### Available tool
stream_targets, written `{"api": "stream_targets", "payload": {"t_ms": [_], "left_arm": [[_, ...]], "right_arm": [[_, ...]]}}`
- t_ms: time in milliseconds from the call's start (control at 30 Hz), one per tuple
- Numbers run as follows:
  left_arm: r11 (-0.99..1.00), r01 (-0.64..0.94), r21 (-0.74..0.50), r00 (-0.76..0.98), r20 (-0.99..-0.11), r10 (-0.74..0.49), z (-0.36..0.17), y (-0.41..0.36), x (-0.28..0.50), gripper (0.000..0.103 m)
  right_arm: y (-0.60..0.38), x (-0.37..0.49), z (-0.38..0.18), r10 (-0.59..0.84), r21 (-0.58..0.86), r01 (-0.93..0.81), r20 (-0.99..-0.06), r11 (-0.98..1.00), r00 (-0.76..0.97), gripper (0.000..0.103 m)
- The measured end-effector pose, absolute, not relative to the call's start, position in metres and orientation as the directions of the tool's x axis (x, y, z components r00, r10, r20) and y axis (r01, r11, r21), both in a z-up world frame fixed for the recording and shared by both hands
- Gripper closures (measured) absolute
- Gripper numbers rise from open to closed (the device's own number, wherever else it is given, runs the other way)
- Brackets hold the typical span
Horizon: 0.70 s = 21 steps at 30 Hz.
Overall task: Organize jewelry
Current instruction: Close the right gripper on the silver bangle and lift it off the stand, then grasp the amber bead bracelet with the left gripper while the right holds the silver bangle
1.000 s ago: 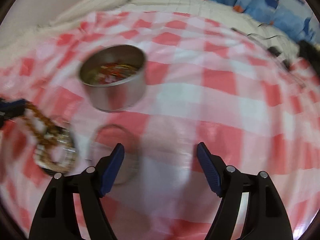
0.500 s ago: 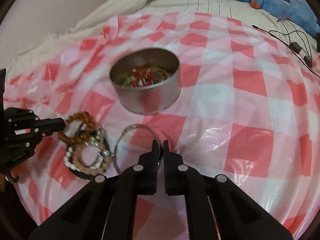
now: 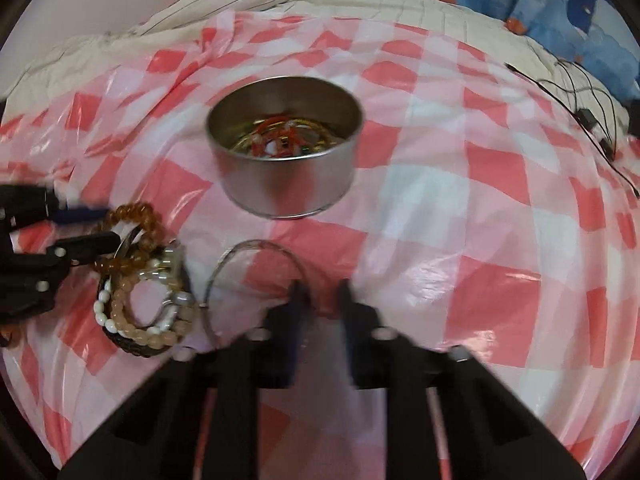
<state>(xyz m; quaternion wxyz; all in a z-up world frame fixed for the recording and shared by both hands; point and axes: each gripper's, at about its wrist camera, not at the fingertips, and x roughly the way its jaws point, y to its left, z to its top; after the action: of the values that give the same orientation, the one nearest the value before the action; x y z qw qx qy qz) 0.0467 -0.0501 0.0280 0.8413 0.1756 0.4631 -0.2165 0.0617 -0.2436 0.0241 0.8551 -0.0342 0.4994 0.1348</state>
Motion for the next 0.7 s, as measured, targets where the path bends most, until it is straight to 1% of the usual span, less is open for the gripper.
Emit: {"api": "stream_targets", "payload": {"t_ms": [100,167,233,267,300,367,400,433,467,500,533,567,600,667,700], "left_arm": [[0.865,0.486,0.124,0.531,-0.828,-0.18,0.041,-0.043,0.045,0.093],[0.887,0.447,0.117,0.563,-0.807,-0.177,0.051,-0.032,0.046,0.093],[0.901,0.42,0.112,0.57,-0.805,-0.166,0.053,-0.024,0.049,0.092],[0.901,0.422,0.105,0.554,-0.816,-0.164,0.05,-0.022,0.053,0.092],[0.901,0.421,0.101,0.542,-0.825,-0.16,0.047,-0.021,0.055,0.092],[0.899,0.427,0.093,0.509,-0.847,-0.154,0.036,-0.021,0.059,0.085],[0.894,0.438,0.09,0.493,-0.856,-0.155,0.031,-0.023,0.06,0.073],[0.892,0.443,0.093,0.493,-0.856,-0.156,0.028,-0.025,0.059,0.07],[0.89,0.444,0.103,0.496,-0.856,-0.149,0.025,-0.026,0.06,0.07],[0.889,0.446,0.104,0.494,-0.857,-0.148,0.024,-0.027,0.059,0.07],[0.888,0.448,0.101,0.491,-0.858,-0.151,0.024,-0.027,0.06,0.075],[0.886,0.457,0.078,0.482,-0.859,-0.173,0.026,-0.027,0.06,0.087],[0.886,0.459,0.072,0.485,-0.856,-0.181,0.028,-0.026,0.06,0.093],[0.885,0.462,0.059,0.504,-0.838,-0.207,0.036,-0.027,0.056,0.093],[0.887,0.459,0.039,0.516,-0.825,-0.231,0.043,-0.025,0.055,0.093]], "right_arm": [[-0.246,0.06,0.027,0.189,0.069,-0.259,-0.861,0.963,0.472,0.098],[-0.245,0.059,0.028,0.186,0.067,-0.257,-0.86,0.964,0.475,0.098],[-0.245,0.059,0.027,0.194,0.077,-0.257,-0.863,0.963,0.467,0.098],[-0.244,0.058,0.026,0.194,0.077,-0.259,-0.865,0.963,0.463,0.095],[-0.243,0.059,0.025,0.194,0.076,-0.262,-0.867,0.962,0.459,0.086],[-0.24,0.059,0.023,0.195,0.072,-0.274,-0.869,0.959,0.455,0.079],[-0.238,0.058,0.021,0.185,0.058,-0.279,-0.871,0.959,0.455,0.078],[-0.235,0.058,0.019,0.167,0.035,-0.285,-0.875,0.958,0.455,0.078],[-0.232,0.058,0.017,0.152,0.014,-0.293,-0.877,0.956,0.456,0.078],[-0.23,0.057,0.017,0.142,-0.001,-0.297,-0.878,0.955,0.458,0.079],[-0.231,0.057,0.018,0.153,0.014,-0.295,-0.877,0.956,0.455,0.08],[-0.233,0.058,0.018,0.175,0.042,-0.291,-0.875,0.956,0.451,0.089],[-0.238,0.058,0.021,0.224,0.101,-0.283,-0.868,0.954,0.444,0.098],[-0.247,0.058,0.027,0.325,0.219,-0.274,-0.836,0.936,0.442,0.098],[-0.249,0.057,0.03,0.351,0.249,-0.272,-0.823,0.93,0.446,0.098]]}}
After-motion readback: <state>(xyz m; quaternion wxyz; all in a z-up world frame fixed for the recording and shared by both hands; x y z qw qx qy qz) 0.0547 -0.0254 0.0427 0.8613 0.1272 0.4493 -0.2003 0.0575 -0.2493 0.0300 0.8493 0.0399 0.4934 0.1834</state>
